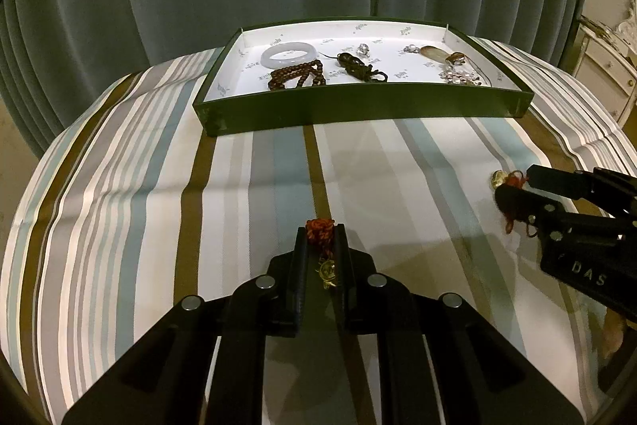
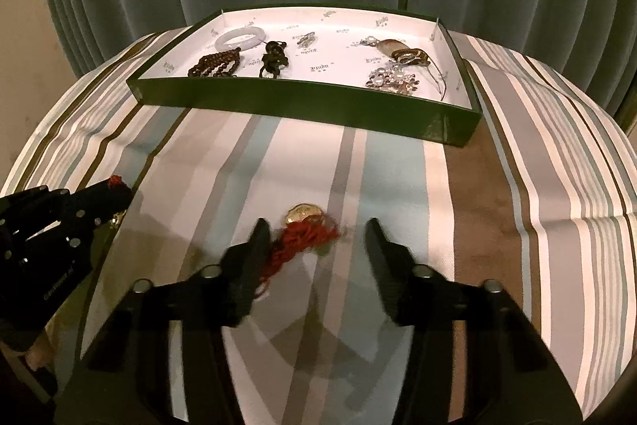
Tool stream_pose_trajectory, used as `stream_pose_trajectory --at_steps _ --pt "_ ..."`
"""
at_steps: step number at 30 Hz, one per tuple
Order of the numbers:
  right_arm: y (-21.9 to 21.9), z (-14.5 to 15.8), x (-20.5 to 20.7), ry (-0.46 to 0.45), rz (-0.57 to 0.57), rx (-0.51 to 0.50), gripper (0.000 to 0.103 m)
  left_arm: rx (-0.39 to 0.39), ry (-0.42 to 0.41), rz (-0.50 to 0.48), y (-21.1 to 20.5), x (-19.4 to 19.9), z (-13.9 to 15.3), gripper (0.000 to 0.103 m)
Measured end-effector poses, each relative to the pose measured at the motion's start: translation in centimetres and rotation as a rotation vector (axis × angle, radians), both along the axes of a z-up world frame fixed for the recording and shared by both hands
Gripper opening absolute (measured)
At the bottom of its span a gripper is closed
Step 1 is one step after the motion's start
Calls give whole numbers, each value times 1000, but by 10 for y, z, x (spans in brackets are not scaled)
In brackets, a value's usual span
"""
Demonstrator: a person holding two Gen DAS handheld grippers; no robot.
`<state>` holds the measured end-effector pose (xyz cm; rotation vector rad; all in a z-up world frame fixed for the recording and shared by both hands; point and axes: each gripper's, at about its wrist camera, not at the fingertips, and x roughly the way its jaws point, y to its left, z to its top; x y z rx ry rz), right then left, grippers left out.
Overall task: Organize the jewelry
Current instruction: 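Hold the red tassel with the left tool while the right tool grasps the other red tassel, then lift both red tassels with the left and right tools toward the box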
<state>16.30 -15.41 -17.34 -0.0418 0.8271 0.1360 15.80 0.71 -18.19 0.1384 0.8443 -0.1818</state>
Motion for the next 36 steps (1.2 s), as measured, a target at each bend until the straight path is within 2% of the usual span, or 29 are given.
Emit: stream_pose_trajectory --at_steps 2,4,8,11,36 --pt "-1 0 -1 1 2 3 36 0 0 -1 0 0 0 13" --pt "-1 0 -1 0 3 6 27 1 0 -1 0 0 0 13" --pt "-3 1 -3 0 7 17 22 1 0 0 0 0 0 13" --pt "-5 1 -5 -3 4 23 16 -1 -1 2 0 0 0 13" --pt "-18 6 -18 -29 -16 57 11 -12 -6 6 7 0 1 13"
